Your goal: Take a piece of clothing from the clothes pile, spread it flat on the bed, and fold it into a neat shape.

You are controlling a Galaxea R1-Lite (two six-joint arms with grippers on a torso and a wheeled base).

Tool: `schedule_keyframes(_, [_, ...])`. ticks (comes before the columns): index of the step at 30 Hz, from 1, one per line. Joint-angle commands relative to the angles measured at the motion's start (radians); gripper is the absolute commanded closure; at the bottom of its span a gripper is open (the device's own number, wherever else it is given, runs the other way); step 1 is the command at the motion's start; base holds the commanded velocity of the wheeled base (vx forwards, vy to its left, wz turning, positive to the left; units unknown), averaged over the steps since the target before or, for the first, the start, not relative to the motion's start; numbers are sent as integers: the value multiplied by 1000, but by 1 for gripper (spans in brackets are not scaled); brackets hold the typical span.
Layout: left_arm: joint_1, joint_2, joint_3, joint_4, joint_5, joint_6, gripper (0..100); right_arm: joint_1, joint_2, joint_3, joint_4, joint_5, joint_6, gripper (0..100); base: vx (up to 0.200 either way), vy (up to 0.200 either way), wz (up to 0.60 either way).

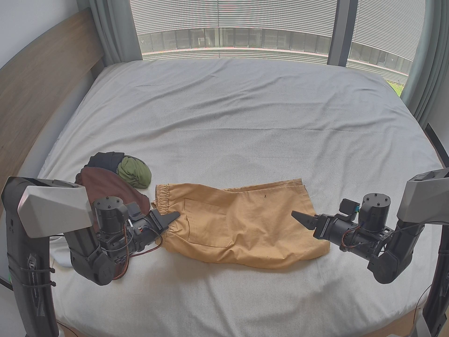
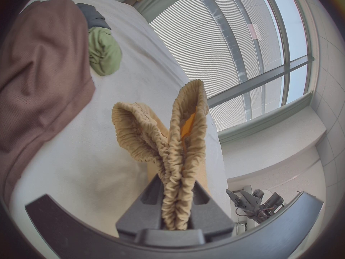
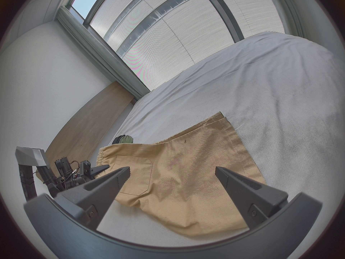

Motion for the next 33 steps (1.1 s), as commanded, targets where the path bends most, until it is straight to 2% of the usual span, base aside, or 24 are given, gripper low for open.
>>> schedule_keyframes(1, [-52,-60,-29,29,-1,-2,100,-2,-7,0,-1,0,0,0,0,0,0])
schedule_keyframes(13, [-158,-66,-155,151,31,-2,100,-30,-13,-5,-1,2,-1,0,0,0,0])
schedule_keyframes(18, [-211,-74,-208,217,33,-2,100,-67,-14,-14,1,6,-3,0,0,0,0])
schedule_keyframes(33, [-293,-20,-417,372,85,-4,100,-108,-27,-25,4,23,-3,0,0,0,0])
